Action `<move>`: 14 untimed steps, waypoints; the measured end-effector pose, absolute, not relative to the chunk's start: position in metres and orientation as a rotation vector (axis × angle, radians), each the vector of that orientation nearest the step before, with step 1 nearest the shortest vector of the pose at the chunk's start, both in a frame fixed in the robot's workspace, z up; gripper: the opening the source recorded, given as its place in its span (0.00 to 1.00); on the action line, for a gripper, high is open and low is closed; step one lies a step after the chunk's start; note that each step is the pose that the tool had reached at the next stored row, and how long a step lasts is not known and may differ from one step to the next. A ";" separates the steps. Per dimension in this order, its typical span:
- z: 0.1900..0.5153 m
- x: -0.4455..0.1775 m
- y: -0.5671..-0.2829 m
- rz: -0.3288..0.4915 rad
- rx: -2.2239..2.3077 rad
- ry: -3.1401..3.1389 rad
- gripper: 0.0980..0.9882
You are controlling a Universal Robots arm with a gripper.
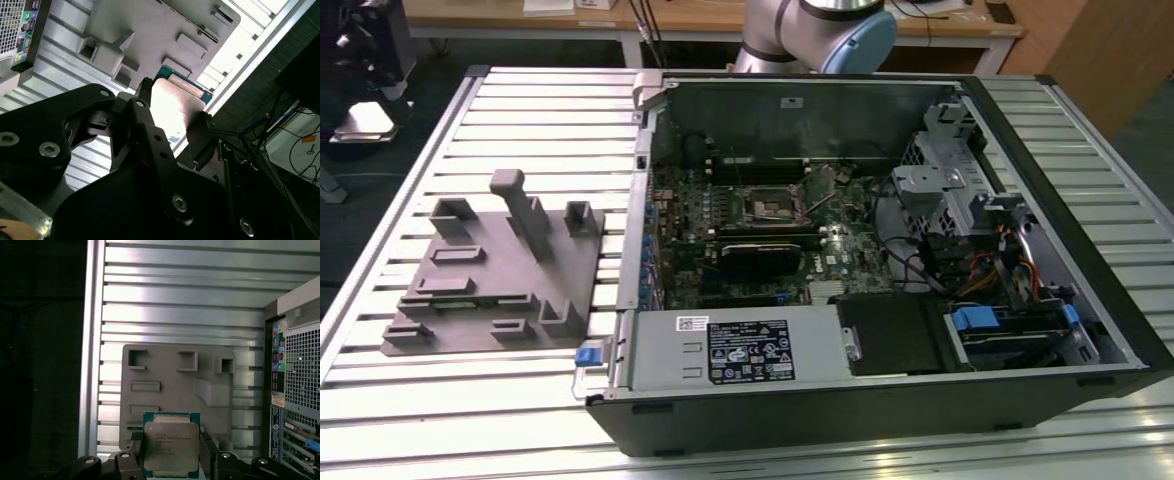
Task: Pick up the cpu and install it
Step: 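Pick up the cpu and move it towards the insertion slot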
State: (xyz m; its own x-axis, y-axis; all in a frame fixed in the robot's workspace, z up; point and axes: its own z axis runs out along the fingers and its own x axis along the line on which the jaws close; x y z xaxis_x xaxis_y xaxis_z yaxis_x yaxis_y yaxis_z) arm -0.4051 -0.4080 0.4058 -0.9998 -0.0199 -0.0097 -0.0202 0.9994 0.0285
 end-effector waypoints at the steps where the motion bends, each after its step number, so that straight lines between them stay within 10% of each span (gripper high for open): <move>1: 0.406 -0.404 -0.408 0.045 -0.031 3.132 0.49; 14: 0.406 -0.386 -0.408 0.045 -0.032 3.132 0.49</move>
State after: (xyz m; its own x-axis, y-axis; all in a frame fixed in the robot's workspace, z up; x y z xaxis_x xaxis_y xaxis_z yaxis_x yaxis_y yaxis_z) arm -0.3861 -0.4080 0.4058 -0.9998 -0.0200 -0.0096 -0.0203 0.9994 0.0285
